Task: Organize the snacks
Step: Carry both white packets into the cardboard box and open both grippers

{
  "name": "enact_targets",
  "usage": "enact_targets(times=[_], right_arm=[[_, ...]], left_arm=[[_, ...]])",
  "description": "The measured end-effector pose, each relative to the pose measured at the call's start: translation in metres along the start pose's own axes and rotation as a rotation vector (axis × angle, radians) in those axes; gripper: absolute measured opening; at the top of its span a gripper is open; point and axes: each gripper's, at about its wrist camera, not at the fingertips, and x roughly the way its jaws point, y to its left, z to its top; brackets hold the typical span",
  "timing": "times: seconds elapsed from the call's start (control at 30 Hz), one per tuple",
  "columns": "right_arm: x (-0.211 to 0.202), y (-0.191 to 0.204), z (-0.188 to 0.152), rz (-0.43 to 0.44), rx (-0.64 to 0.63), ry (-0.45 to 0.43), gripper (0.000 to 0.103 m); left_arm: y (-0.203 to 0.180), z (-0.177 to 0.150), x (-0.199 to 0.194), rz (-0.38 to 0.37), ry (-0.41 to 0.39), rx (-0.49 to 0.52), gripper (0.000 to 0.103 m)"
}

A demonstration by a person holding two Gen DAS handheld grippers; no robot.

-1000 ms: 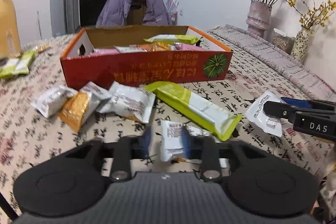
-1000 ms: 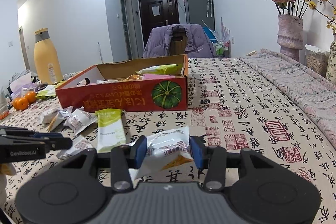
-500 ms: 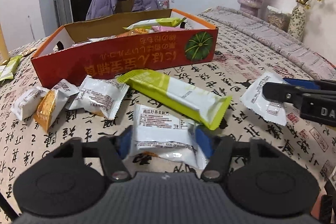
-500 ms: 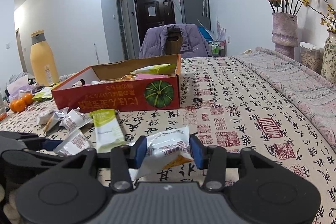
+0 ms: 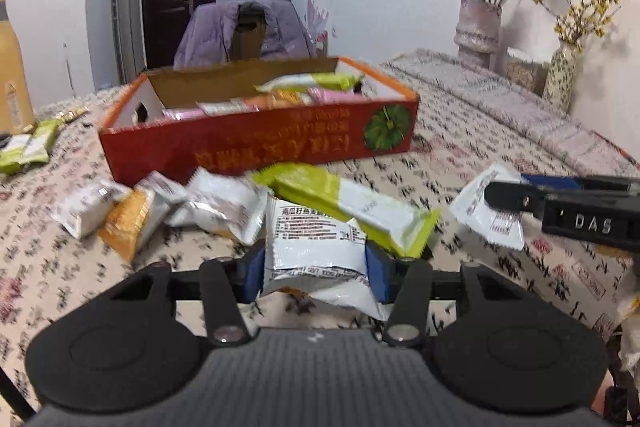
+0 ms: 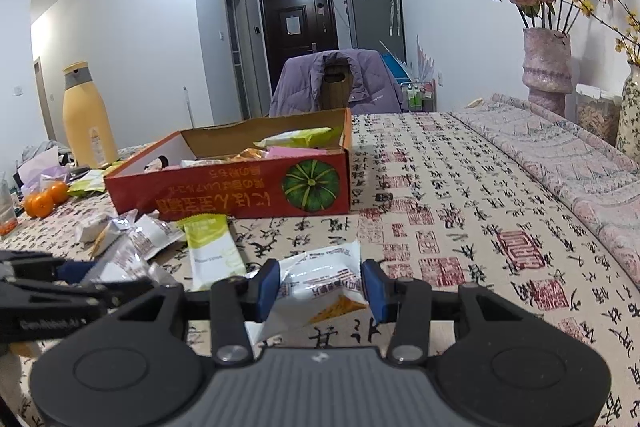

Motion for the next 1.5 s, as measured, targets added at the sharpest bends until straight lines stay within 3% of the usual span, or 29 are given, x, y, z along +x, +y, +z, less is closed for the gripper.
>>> enact_targets(times=[0.27,0.6,1.0,1.33,1.43,1.47,1.5], right_arm=[[0.005,0.016,0.026,0.029,-0.032,-0.052,0.044],[0.033,0.038,0.081,0.068,-0.060,-0.134,0.045],[0.105,0.058,0.131,0.067,-0.046,-0.156,0.045],[0.162,0.059,0.117,0.029,-0.075,-0.135,0.045],[0.169,0.058,0.114,0.022,-0.073,-0.115,0.047],[0.169,0.057,0.113,0.014,-0.071,-0.116,0.051],[0.169,0.056,0.113,0.012,-0.067,-0.114,0.065]], left_arm=[[0.014,0.033,-0.012,0.045,-0.110,-0.025,0.051],[0.039,0.079,0.003,0.103,-0.193,-0.071,0.051],[0.079,0.125,0.062,0.174,-0.195,-0.161,0.052],[0.098,0.119,0.112,0.190,-0.153,-0.195,0.052],[0.100,0.115,0.115,0.179,-0.154,-0.186,0.056],[0.100,0.113,0.115,0.177,-0.157,-0.185,0.057],[0.100,0.112,0.114,0.179,-0.160,-0.183,0.057]])
